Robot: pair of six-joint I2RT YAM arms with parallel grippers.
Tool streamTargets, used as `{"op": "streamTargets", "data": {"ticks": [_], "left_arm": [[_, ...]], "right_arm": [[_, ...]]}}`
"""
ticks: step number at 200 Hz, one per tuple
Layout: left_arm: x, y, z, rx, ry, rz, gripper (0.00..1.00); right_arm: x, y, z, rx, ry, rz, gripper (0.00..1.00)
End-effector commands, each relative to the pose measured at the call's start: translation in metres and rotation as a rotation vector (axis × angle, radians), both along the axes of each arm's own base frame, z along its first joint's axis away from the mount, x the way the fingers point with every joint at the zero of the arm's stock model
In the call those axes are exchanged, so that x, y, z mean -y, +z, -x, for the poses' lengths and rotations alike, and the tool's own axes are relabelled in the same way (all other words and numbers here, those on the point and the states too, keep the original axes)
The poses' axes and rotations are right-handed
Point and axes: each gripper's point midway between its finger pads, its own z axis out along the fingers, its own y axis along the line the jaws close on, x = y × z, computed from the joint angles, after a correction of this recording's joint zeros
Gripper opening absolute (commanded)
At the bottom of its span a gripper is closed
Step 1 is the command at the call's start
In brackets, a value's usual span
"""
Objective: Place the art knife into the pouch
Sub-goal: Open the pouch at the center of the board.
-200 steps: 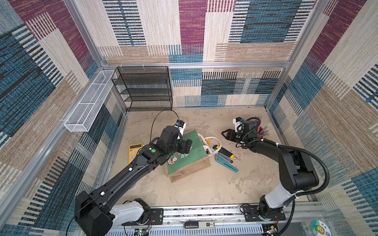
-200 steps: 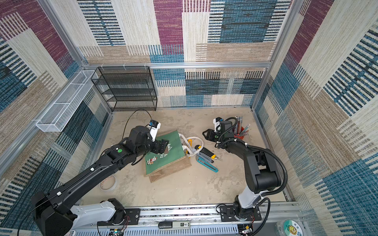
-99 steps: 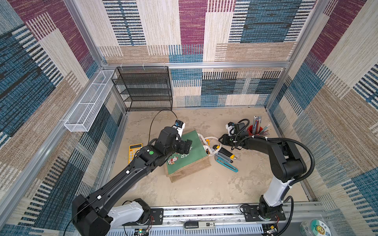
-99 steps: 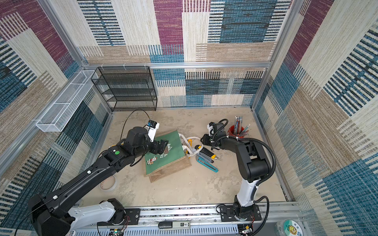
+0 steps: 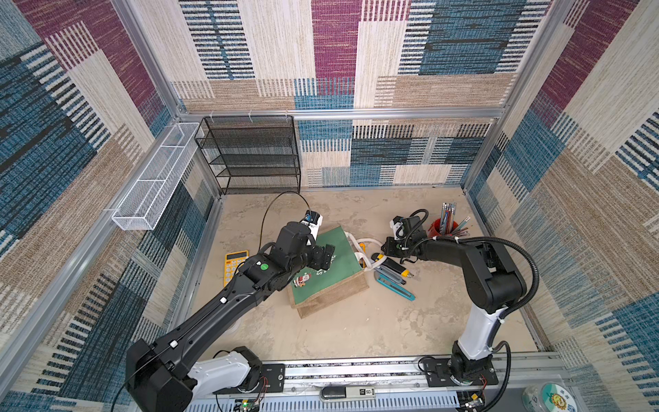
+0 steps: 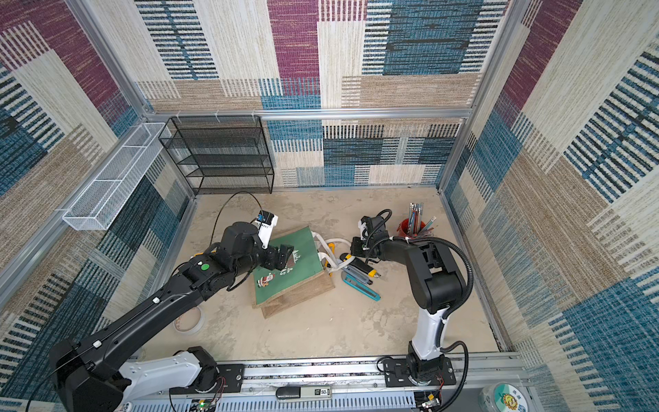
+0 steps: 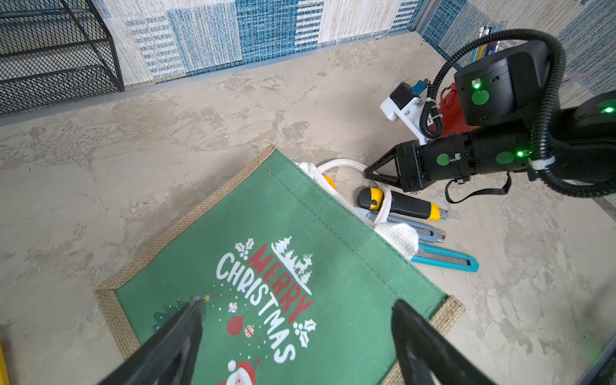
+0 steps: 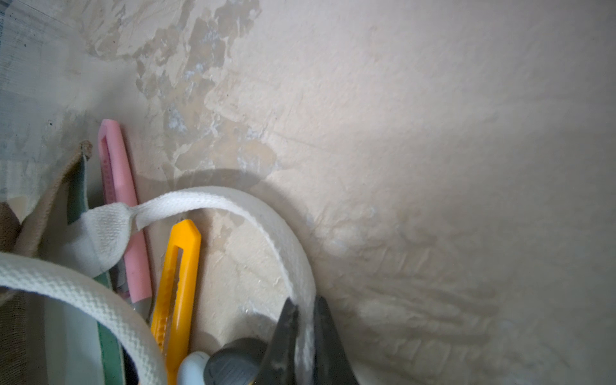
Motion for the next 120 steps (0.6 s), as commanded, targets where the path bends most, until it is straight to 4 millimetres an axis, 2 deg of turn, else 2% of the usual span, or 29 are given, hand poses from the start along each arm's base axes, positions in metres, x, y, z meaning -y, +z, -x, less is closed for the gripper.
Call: {"op": "streamTargets", "data": {"ticks": [1, 48, 70, 120], "left_arm": [[-0.005, 0.005, 0.001, -0.010, 0.022, -0.006, 0.91], [-0.008, 0.007, 0.006, -0.008, 0.033, 0.029, 0.92], [-0.008, 0.003, 0.006, -0.017, 0.030, 0.013, 0.92], [-0.006, 0.014, 0.010, -0.009, -0.001, 0.012, 0.92]], "right_arm": [[-0.007, 0.018, -0.006, 0.039, 0.014, -0.047, 0.06], [-0.021, 0.085, -0.017, 0.157, 0.025, -0.164, 0.07], [-0.029, 0.117, -0.018, 0.202, 0.050, -0.213, 0.00], [-0.047, 0.207, -0.017, 0.353, 0.110, -0.278, 0.00]]}}
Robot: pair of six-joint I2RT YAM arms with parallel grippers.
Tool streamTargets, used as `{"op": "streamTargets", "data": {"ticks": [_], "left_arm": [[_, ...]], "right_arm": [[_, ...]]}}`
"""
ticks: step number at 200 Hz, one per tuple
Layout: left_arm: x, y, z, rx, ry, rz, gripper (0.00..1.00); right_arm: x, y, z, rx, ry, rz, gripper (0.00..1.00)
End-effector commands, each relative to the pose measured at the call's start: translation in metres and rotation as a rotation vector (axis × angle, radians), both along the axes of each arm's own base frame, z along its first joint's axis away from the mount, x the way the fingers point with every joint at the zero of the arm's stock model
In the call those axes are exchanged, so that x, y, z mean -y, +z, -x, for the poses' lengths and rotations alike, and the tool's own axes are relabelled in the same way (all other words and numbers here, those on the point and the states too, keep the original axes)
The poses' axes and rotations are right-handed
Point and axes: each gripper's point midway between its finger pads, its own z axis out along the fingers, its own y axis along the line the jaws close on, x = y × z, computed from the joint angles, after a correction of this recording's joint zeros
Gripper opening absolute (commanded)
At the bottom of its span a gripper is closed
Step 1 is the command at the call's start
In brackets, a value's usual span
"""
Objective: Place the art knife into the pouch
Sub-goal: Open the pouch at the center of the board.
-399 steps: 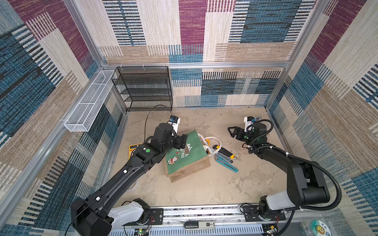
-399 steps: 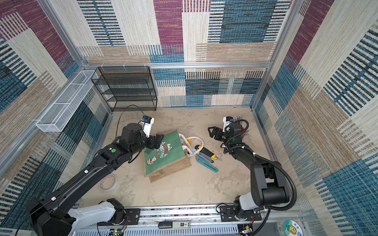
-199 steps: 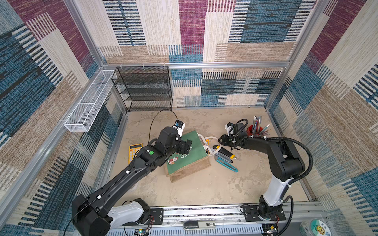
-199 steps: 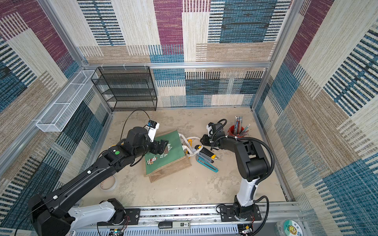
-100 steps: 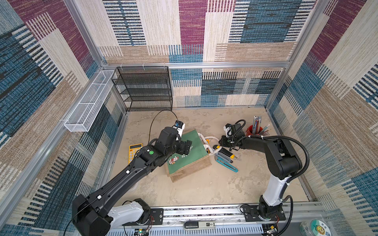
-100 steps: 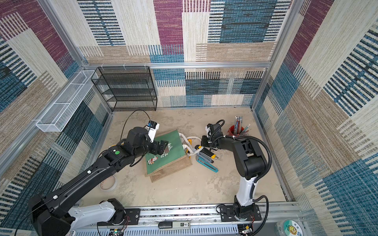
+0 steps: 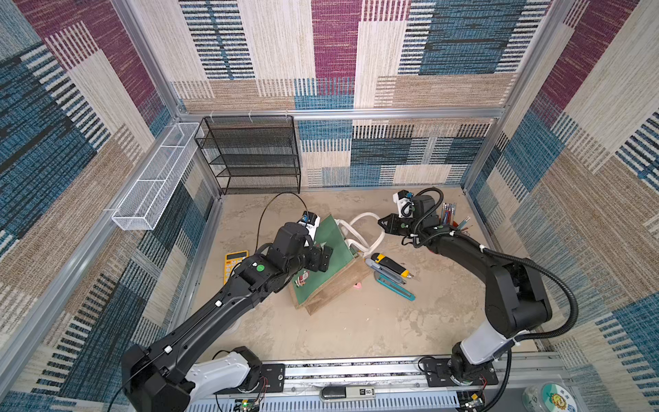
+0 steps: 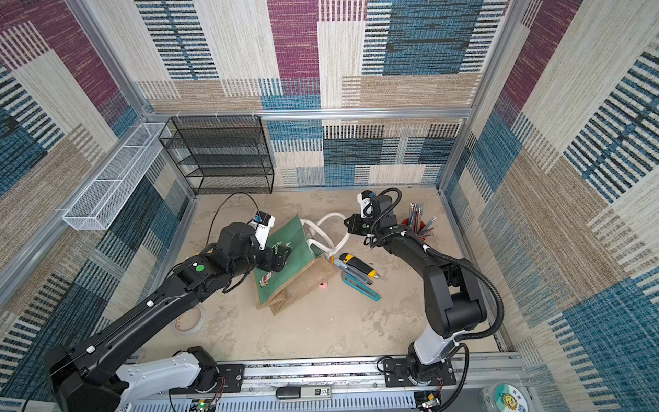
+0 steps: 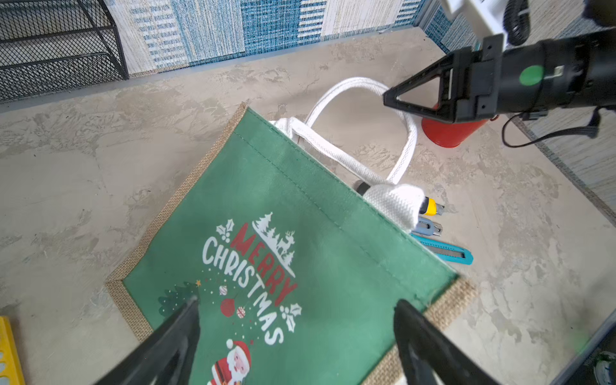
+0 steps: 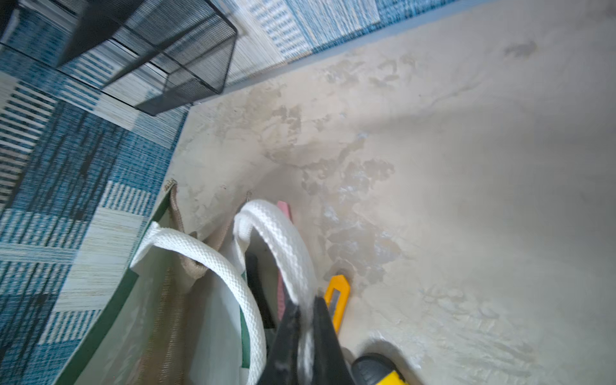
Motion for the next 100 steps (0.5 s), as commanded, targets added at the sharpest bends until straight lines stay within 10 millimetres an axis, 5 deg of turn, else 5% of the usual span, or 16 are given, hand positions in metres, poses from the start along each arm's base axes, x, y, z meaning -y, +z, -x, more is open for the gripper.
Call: {"op": "streamTargets", "data": {"ticks": [1, 100], "left_arm": [[0.001, 0.008, 0.002, 0.010, -0.017, 0.004, 0.92], [-0.003, 0.037, 0.017, 0.083, -0.081, 0.024, 0.93]], "right_arm": [[-0.014, 0.047, 0.001, 0.083, 0.043, -0.047, 0.00], [-0.053, 0.134, 0.003, 0.240, 0.073, 0.023, 0.00]]}}
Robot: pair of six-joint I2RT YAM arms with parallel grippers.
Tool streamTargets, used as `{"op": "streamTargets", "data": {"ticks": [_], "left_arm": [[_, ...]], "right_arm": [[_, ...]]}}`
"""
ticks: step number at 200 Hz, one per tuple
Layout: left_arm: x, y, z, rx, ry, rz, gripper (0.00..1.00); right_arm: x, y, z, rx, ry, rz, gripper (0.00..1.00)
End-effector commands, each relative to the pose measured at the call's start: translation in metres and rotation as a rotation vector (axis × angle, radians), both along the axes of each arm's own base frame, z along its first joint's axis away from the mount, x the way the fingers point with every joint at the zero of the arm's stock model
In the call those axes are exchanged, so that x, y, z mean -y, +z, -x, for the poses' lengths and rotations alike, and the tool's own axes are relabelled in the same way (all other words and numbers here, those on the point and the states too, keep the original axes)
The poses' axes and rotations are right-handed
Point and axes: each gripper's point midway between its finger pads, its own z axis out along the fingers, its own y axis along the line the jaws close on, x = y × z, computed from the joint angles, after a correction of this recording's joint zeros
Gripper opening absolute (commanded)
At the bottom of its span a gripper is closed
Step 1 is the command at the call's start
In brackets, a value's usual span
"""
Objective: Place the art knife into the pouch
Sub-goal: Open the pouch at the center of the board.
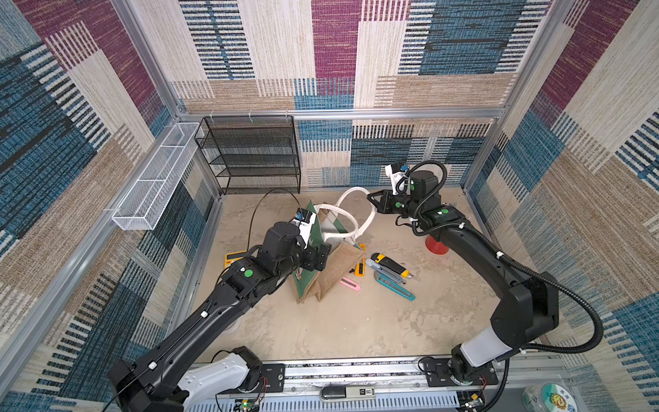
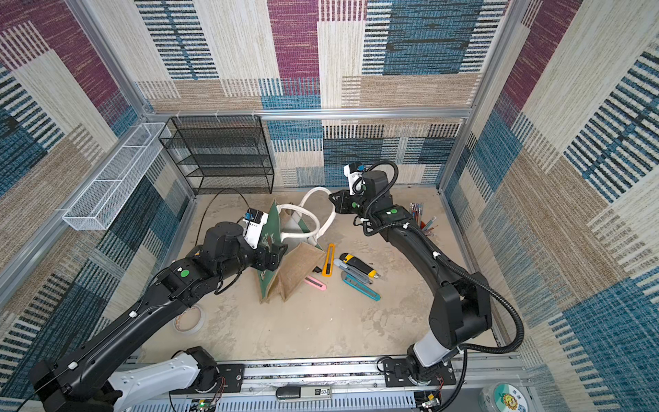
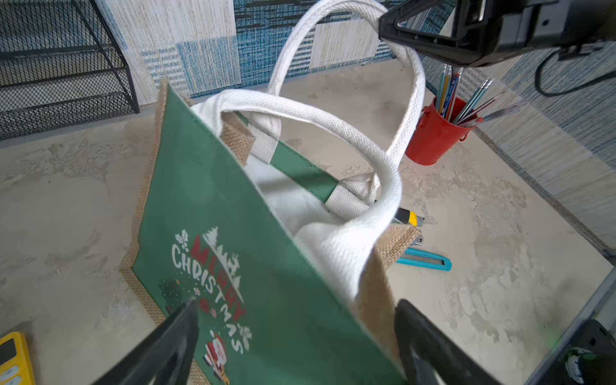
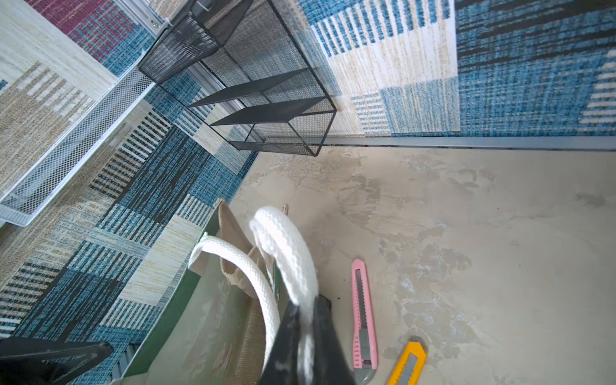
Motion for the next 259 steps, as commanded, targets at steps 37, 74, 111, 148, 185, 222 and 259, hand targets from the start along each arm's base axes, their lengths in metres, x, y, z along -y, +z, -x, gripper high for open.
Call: {"op": "streamTargets", "data": {"ticks": [37, 74, 111, 148, 185, 222, 259], "left_arm": [[0.011, 0.006, 0.014, 0.000, -0.112, 0.009, 0.92], [0.019, 0.003, 0.018, -0.023, -0.170, 0.005, 0.90], [0.030, -0.009, 0.019, -0.095, -0.212, -0.005, 0.87], [0.026, -0.019, 0.012, -0.128, -0.170, -0.049, 0.85], [0.014, -0.017, 0.004, -0.152, -0.105, -0.125, 0.79], [0.005, -0.004, 0.001, -0.141, -0.037, -0.114, 0.76], [-0.003, -0.004, -0.001, -0.138, 0.004, -0.135, 0.76]], "right_arm": [[-0.020, 0.023, -0.007, 0.056, 0.025, 0.023, 0.00], [-0.028, 0.031, -0.005, 0.071, 0.053, 0.003, 0.00], [-0.033, 0.034, -0.002, 0.077, 0.074, -0.005, 0.00], [-0.035, 0.035, 0.001, 0.081, 0.083, -0.008, 0.00], [-0.035, 0.037, 0.004, 0.087, 0.086, -0.006, 0.00], [-0.028, 0.038, 0.002, 0.101, 0.044, 0.021, 0.00], [-0.027, 0.041, 0.004, 0.114, 0.038, 0.017, 0.00]]}}
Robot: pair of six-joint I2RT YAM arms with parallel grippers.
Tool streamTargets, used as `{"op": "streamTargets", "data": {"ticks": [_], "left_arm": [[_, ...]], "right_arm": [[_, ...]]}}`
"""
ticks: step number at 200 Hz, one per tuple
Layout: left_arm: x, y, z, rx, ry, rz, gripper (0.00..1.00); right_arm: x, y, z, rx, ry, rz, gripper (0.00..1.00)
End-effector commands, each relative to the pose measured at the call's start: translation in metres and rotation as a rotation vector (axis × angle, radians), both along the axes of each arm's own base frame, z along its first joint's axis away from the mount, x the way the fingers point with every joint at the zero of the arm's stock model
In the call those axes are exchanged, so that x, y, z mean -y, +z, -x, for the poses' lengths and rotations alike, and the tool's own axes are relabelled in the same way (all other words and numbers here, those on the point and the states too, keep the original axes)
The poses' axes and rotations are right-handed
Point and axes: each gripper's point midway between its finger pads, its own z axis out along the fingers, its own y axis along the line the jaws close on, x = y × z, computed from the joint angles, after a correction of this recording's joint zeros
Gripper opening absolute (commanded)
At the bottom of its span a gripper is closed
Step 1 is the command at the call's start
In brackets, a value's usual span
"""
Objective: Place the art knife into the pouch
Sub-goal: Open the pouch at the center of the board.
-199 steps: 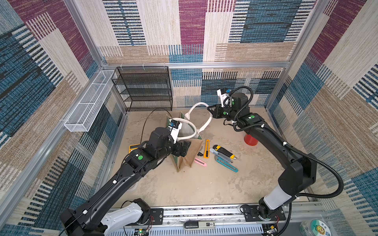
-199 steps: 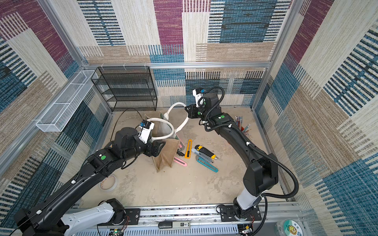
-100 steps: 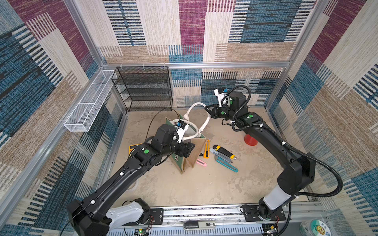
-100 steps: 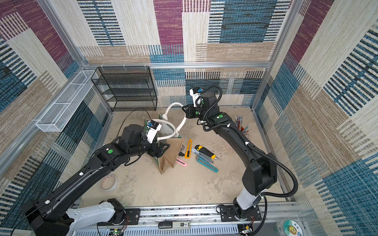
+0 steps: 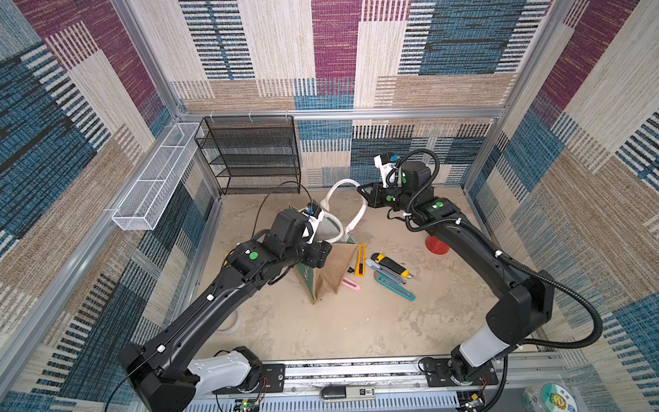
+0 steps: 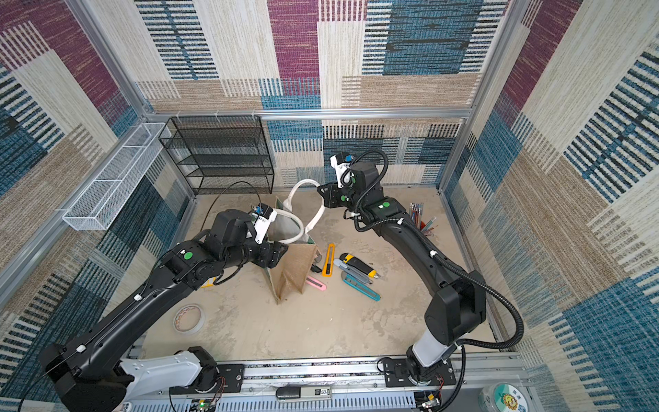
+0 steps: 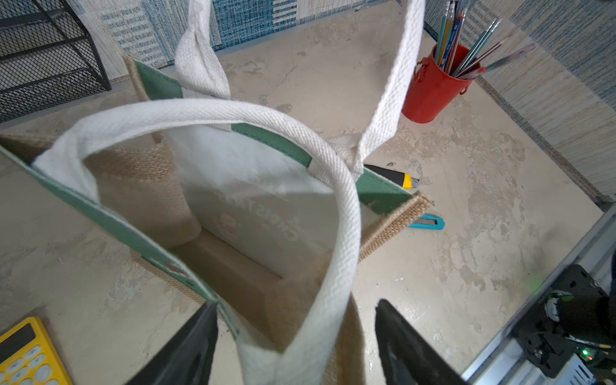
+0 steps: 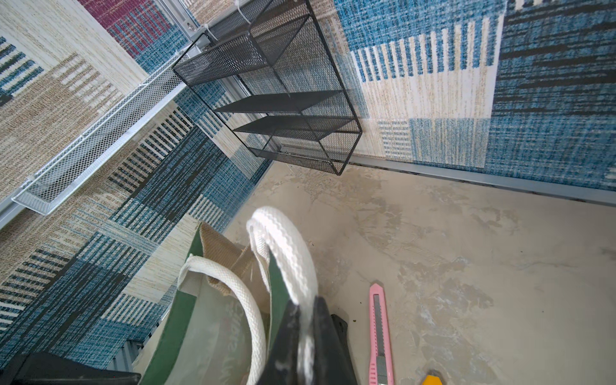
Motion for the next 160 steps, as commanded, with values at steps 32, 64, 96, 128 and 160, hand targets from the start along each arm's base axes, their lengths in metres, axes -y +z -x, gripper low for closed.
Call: {"op": "streamTargets", "data": {"ticks": [32, 64, 96, 128, 160], "left_arm": [[-0.016, -0.021, -0.010, -0.031, 0.084, -0.108, 0.76], [-0.026, -0.026, -0.016, -0.037, 0.129, -0.179, 0.71], [-0.035, -0.019, -0.022, -0.001, 0.175, -0.208, 0.63], [-0.035, -0.011, -0.022, 0.015, 0.182, -0.193, 0.57], [-0.036, -0.010, -0.023, 0.018, 0.188, -0.192, 0.55]], "right_arm": [[0.000, 0.013, 0.001, 0.049, 0.003, -0.016, 0.00], [-0.002, 0.014, 0.004, 0.052, 0.013, -0.020, 0.00], [0.001, 0.013, 0.004, 0.053, -0.004, -0.014, 0.00], [0.004, 0.009, 0.005, 0.052, -0.022, 0.000, 0.00], [0.011, 0.008, 0.006, 0.062, -0.050, 0.012, 0.00]]}}
